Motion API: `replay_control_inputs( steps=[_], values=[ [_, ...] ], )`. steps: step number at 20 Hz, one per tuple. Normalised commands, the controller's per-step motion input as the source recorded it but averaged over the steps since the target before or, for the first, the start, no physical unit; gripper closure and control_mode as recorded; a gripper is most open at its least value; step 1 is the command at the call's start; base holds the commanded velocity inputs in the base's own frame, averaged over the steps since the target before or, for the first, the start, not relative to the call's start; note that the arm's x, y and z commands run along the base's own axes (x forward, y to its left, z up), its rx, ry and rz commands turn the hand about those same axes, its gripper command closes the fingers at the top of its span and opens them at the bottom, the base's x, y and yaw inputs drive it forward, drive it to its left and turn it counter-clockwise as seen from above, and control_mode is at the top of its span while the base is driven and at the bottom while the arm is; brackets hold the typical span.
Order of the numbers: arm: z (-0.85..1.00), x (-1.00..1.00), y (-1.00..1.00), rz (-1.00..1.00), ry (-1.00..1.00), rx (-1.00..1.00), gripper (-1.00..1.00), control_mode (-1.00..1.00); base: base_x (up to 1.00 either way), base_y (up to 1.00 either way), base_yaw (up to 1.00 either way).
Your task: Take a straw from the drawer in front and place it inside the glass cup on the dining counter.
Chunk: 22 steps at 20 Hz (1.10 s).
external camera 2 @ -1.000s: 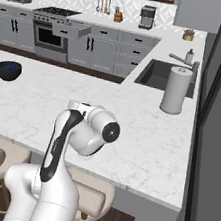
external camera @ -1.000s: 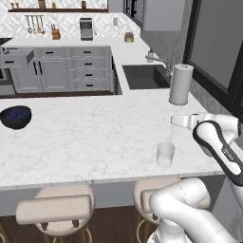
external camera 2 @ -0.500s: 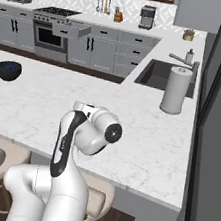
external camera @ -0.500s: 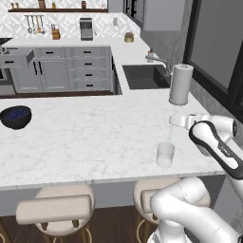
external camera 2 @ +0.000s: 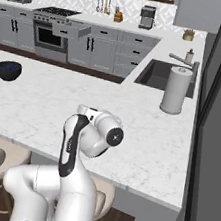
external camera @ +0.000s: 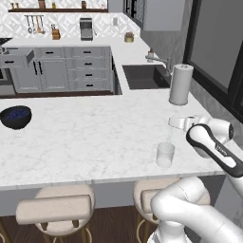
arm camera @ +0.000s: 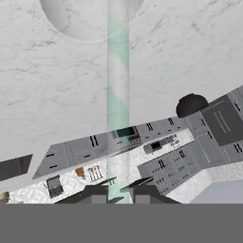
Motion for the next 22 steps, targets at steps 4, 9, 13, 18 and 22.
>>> replay_control_inputs(
  steps=[4, 9, 13, 18, 22],
  values=[
    [-0.28, 0.14, -0.1, 0.0, -0.05, -0.06, 1.0, -1.0, 0.0, 0.0, 0.0],
    [-0.28, 0.18, -0.09, 0.0, -0.02, -0.06, 1.0, -1.0, 0.0, 0.0, 0.0],
    [-0.24, 0.21, -0.06, 0.0, 0.0, -0.05, 1.0, -1.0, 0.0, 0.0, 0.0],
    [-0.2, 0.2, -0.04, 0.0, 0.0, -0.05, 1.0, -1.0, 0.0, 0.0, 0.0],
    [-0.18, 0.2, -0.01, 0.0, 0.0, -0.04, 1.0, -1.0, 0.0, 0.0, 0.0]
  ],
)
